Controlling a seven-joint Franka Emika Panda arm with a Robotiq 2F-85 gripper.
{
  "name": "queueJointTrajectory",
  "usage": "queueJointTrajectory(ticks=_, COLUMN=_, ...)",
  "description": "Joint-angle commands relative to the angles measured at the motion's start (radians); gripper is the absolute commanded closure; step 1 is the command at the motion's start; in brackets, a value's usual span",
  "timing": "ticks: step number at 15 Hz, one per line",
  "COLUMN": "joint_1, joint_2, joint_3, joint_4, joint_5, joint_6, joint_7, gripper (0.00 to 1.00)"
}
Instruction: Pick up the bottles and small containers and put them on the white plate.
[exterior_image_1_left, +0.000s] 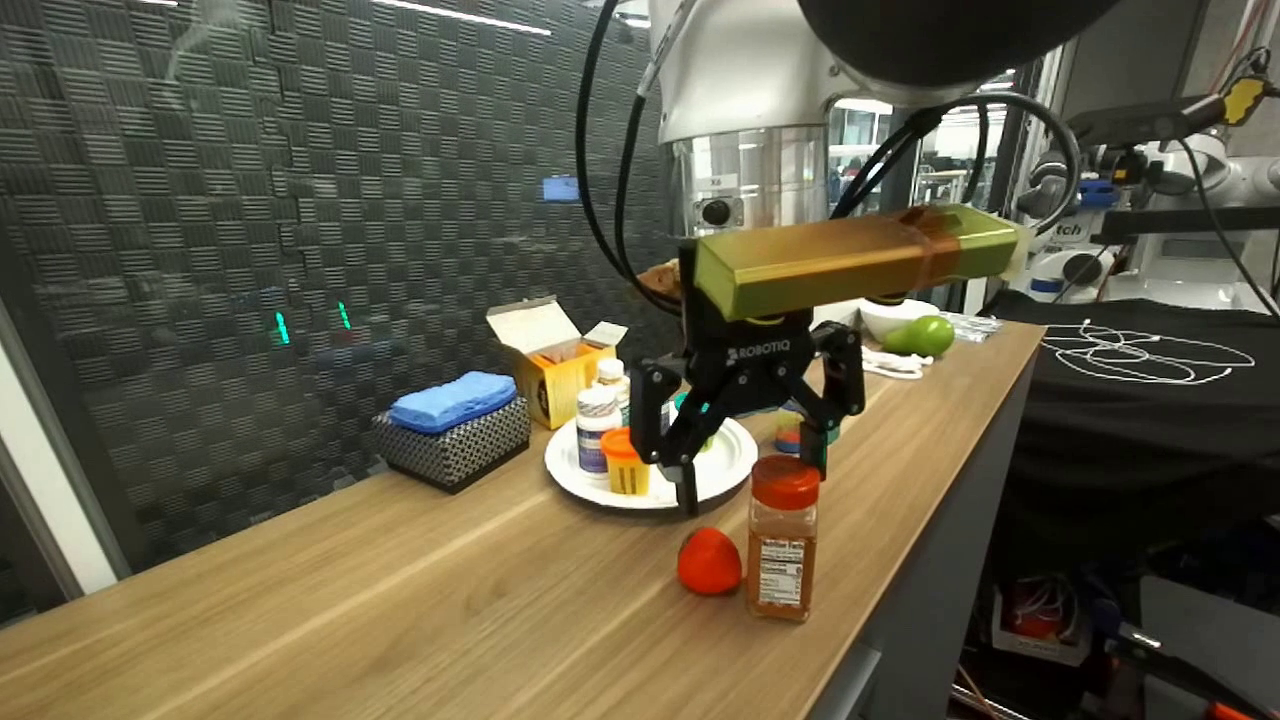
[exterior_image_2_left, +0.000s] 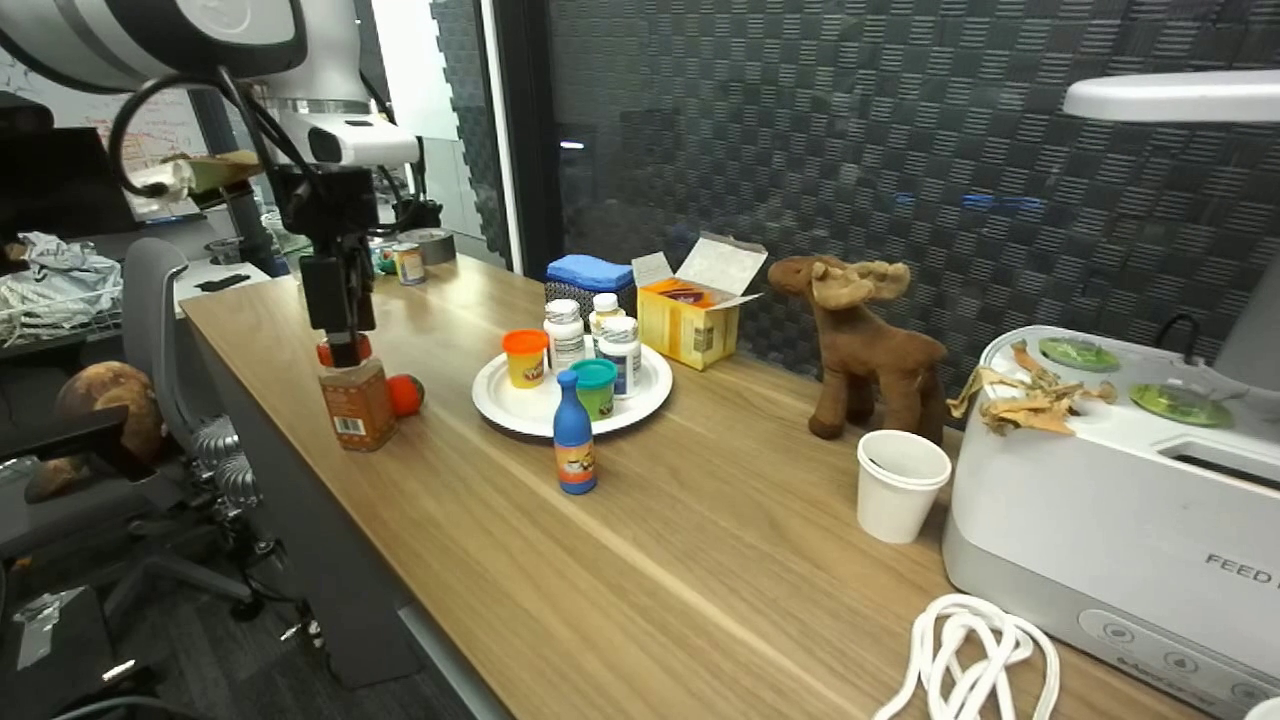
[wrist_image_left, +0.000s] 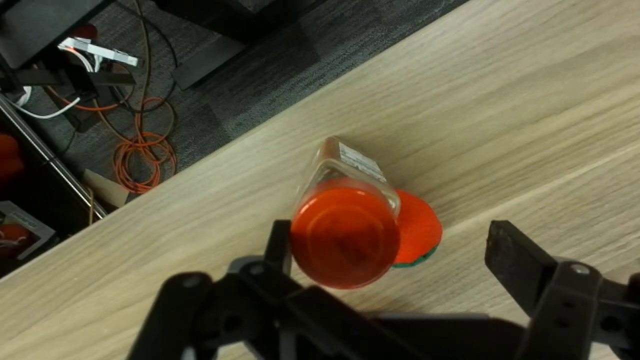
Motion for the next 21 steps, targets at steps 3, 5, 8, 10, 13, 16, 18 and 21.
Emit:
queueJointTrajectory(ticks=3, joint_1=-0.004, joint_2=-0.028, joint_3=-0.003, joint_4=-0.011, joint_5=-0.022, joint_6=-0.058, joint_7=0.092, gripper=0.0)
queueJointTrajectory(ticks=5, joint_1=-0.005, joint_2=-0.028, joint_3=-0.005, joint_4=-0.013, joint_5=-0.012, joint_6=-0.076, joint_7=0.102, gripper=0.0)
queueJointTrajectory(ticks=8, joint_1=-0.005, joint_2=-0.038, joint_3=-0.007, joint_4=-0.017, joint_5=-0.005, joint_6=-0.088, joint_7=0.123, gripper=0.0)
queueJointTrajectory(ticks=10, joint_1=-0.004, joint_2=-0.049, joint_3=-0.006, joint_4=-0.021, joint_5=-0.001, joint_6=-0.092, joint_7=0.133, gripper=0.0)
queueJointTrajectory(ticks=13, joint_1=0.002, joint_2=-0.062, joint_3=0.002, joint_4=-0.02, joint_5=0.004, joint_6=-0.091, joint_7=0.154, gripper=0.0)
queueJointTrajectory(ticks=16, joint_1=0.004, joint_2=-0.067, joint_3=0.009, joint_4=-0.021, joint_5=0.008, joint_6=-0.078, joint_7=0.187, gripper=0.16)
queueJointTrajectory(ticks=18, joint_1=0.005, joint_2=-0.065, joint_3=0.011, joint_4=-0.023, joint_5=0.011, joint_6=-0.07, joint_7=0.204, gripper=0.3)
queueJointTrajectory(ticks=21, joint_1=0.003, joint_2=-0.058, joint_3=0.01, joint_4=-0.027, joint_5=0.009, joint_6=-0.06, joint_7=0.234, gripper=0.55)
